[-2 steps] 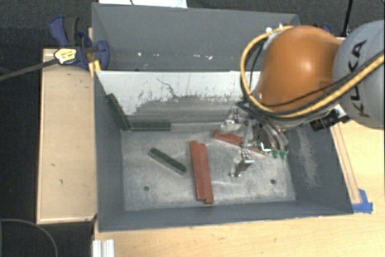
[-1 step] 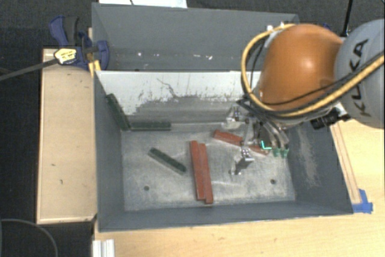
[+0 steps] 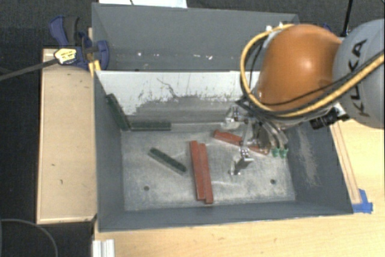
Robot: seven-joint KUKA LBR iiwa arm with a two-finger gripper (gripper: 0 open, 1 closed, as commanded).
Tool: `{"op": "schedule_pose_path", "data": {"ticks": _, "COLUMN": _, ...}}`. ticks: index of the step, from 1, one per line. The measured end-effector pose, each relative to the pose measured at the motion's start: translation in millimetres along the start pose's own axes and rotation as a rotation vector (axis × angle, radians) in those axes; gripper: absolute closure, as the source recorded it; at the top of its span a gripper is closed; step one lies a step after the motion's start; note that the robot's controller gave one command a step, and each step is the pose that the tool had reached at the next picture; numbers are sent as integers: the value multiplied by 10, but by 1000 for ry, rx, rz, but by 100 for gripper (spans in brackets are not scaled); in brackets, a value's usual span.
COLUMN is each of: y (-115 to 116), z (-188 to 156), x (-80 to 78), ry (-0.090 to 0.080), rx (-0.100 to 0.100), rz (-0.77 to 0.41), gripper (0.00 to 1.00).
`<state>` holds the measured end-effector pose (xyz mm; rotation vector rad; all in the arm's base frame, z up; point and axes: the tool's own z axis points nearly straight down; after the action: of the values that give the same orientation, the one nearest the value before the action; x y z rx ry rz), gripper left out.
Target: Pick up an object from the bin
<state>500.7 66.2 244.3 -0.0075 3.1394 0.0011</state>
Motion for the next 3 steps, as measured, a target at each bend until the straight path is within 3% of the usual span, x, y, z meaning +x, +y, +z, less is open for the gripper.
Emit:
{"op": "schedule_pose_path", "data": {"ticks": 1, "y": 391, "z": 178, "x": -278, "ry": -3, "rx": 0, "rz": -123, "gripper": 0}}
{"op": "schedule_pose_path", "data": {"ticks": 2, "y": 861, "z": 719, "x": -445, "ry": -8, "rx": -1, "rz": -136, "gripper": 0}}
{"op": "schedule_pose_path", "data": {"ticks": 3, "y": 805, "z": 1614, "x": -603, "ry": -2, "rx": -1, "rz": -235, "gripper": 100}}
